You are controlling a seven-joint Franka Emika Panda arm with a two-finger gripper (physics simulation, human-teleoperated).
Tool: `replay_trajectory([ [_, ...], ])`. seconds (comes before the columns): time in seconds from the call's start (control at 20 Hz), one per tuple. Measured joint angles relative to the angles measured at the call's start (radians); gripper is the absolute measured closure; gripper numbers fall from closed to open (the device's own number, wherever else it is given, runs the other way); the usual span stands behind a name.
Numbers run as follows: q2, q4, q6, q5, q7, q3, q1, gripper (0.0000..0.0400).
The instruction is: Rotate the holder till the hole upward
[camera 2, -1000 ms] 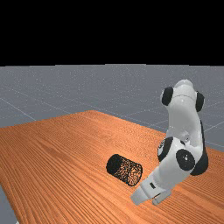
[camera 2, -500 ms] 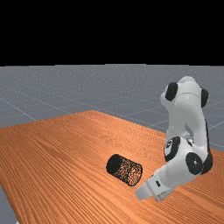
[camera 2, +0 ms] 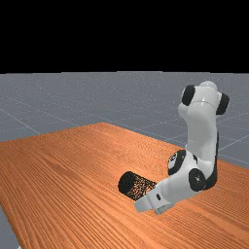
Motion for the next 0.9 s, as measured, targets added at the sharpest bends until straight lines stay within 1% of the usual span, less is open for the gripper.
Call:
replay_trajectory([
  [0.05, -0.028, -0.052, 0.043, -0.002, -0.002, 0.0, -0.012, 0.0],
  [0.1, -0.042, -0.083, 0.065, -0.012, -0.004, -0.007, -0.02, 0.0],
  [0.15, -0.107, -0.195, 0.197, -0.031, -0.041, 0.005, -0.045, 0.0],
  [0.2, -0.123, -0.229, 0.229, -0.047, -0.048, -0.003, -0.054, 0.0],
  [0.25, -0.096, -0.168, 0.142, 0.006, -0.091, 0.01, -0.084, 0.0],
  [0.45, -0.127, -0.236, 0.205, -0.018, -0.093, -0.014, -0.112, 0.0],
  [0.5, -0.149, -0.276, 0.259, -0.018, -0.078, -0.013, -0.119, 0.0],
  [0.55, -0.152, -0.281, 0.265, -0.018, -0.081, -0.013, -0.123, 0.0157],
  [0.6, -0.151, -0.28, 0.262, -0.022, -0.078, -0.017, -0.122, 0.0251],
  [0.65, -0.151, -0.28, 0.261, -0.024, -0.077, -0.019, -0.122, 0.0309],
  [0.7, -0.145, -0.271, 0.247, -0.03, -0.077, -0.024, -0.118, 0.0338],
  [0.75, -0.156, -0.292, 0.269, -0.048, -0.08, -0.028, -0.114, 0.0353],
  [0.8, -0.161, -0.296, 0.27, -0.05, -0.082, -0.029, -0.114, 0.0367],
  [0.85, -0.19, -0.339, 0.314, -0.091, -0.104, -0.035, -0.107, 0.0366],
  [0.9, -0.233, -0.358, 0.341, 0.069, -0.194, 0.048, -0.195, 0.0366],
])
